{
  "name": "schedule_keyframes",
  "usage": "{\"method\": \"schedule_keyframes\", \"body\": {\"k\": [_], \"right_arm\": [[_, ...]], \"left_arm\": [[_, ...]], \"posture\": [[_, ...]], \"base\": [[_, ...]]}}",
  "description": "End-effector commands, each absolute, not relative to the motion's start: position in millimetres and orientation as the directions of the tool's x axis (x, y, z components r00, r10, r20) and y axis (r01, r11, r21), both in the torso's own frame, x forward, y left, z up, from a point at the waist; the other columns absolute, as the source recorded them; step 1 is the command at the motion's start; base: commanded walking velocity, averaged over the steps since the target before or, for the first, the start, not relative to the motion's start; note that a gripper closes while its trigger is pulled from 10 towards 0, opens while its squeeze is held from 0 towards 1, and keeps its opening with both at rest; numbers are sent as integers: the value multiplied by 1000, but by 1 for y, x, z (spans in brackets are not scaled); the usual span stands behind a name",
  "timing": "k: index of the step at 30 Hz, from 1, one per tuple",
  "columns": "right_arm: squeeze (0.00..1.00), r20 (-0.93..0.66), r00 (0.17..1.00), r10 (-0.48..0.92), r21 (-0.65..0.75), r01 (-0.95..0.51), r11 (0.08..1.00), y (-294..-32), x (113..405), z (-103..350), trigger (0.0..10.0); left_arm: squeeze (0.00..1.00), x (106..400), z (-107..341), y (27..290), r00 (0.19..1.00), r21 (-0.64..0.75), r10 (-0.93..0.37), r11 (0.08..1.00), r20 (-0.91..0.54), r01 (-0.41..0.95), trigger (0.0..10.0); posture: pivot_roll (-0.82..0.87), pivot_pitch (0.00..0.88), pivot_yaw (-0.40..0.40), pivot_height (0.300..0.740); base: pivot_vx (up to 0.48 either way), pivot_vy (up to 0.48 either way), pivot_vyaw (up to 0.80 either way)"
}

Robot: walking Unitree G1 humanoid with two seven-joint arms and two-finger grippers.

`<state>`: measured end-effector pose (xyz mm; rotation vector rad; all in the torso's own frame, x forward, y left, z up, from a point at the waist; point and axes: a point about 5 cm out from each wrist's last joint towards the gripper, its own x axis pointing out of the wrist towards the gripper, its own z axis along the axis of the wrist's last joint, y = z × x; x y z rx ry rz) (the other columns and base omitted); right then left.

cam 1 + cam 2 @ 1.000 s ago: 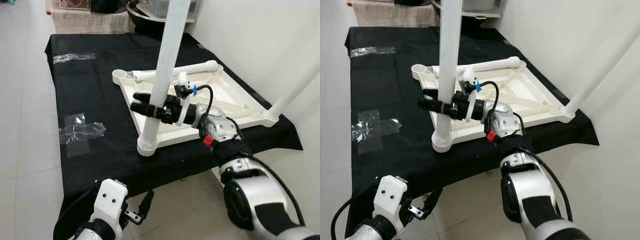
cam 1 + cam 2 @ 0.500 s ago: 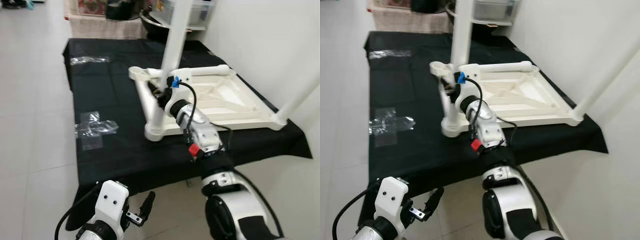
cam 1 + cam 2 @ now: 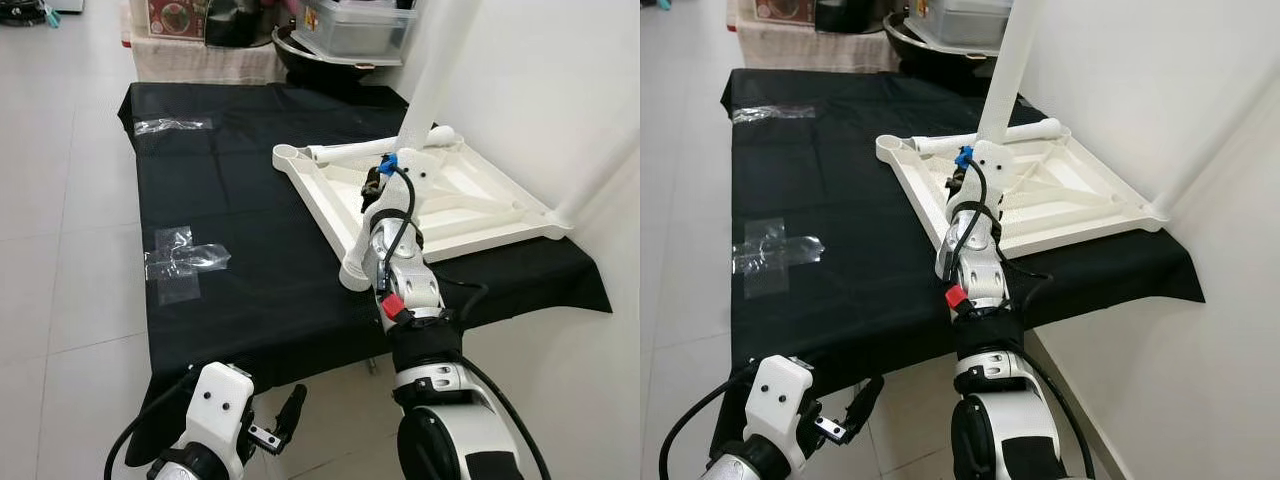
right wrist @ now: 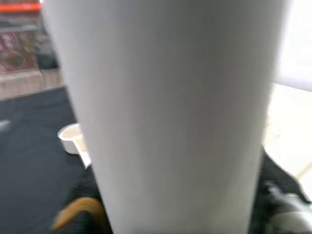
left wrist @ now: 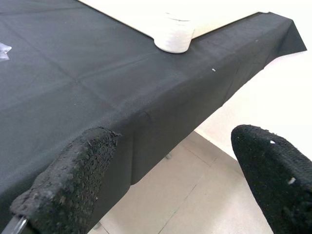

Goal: Building children table

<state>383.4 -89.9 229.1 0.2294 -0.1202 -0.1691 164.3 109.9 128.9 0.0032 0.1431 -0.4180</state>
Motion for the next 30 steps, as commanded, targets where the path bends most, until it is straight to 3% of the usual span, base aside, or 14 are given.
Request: {"method": "schedule_keyframes", "body": {"k": [1,3,4,6,7,10,14,18,20,22,23,24,26,30], "right_arm": [[1000,90,987,-134,311,100,945,-65,375,222,10000],[1000,115,983,-143,304,102,947,-66,374,226,10000],[0,165,978,-125,293,72,953,-76,376,233,10000],[0,205,973,-103,276,43,960,-84,377,237,10000],[0,277,958,74,280,-154,948,-93,383,244,10000],[0,302,890,342,268,-424,865,-96,385,245,10000],[0,248,647,721,159,-762,628,-102,378,236,10000],[0,227,555,800,150,-832,535,-102,374,233,10000],[0,178,434,883,95,-901,424,-97,371,229,10000],[0,178,434,883,95,-901,424,-97,371,229,10000],[0,148,349,925,71,-937,342,-94,368,226,10000],[0,148,349,925,71,-937,342,-94,368,226,10000],[0,109,175,979,75,-983,167,-83,365,225,10000],[0,48,150,987,27,-988,149,-63,370,227,10000]], "left_arm": [[0,163,126,108,896,-38,-418,908,-153,417,10000],[0,163,126,108,896,-39,-418,908,-153,417,10000],[0,163,126,107,895,-41,-419,907,-152,418,10000],[0,163,126,107,895,-41,-420,907,-151,419,10000],[0,164,126,107,895,-41,-420,907,-150,419,10000],[0,165,126,107,895,-41,-421,907,-149,420,10000],[0,166,125,107,894,-42,-423,906,-147,422,10000],[0,166,125,107,894,-41,-423,906,-147,422,10000],[0,166,126,107,895,-40,-422,906,-146,421,10000],[0,166,126,107,895,-40,-422,906,-146,421,10000],[0,166,126,107,895,-39,-422,906,-145,421,10000],[0,166,126,107,895,-39,-422,906,-145,421,10000],[0,165,127,106,896,-39,-421,907,-144,420,10000],[0,163,127,105,896,-40,-420,907,-143,418,10000]], "posture": [[157,97,-167,740],[157,97,-167,740],[153,98,-167,740],[153,99,-168,740],[151,100,-167,740],[148,100,-164,740],[145,99,-165,740],[149,98,-168,740],[154,101,-169,740],[154,101,-169,740],[159,101,-173,740],[159,101,-173,740],[167,106,-178,740],[170,111,-182,740]], "base": [[0,0,0],[0,0,0],[0,0,0],[0,0,0],[0,0,0],[0,0,0],[0,0,0],[0,0,0],[0,0,0],[0,0,0],[0,0,0],[0,0,0],[0,0,0],[0,0,0]]}}
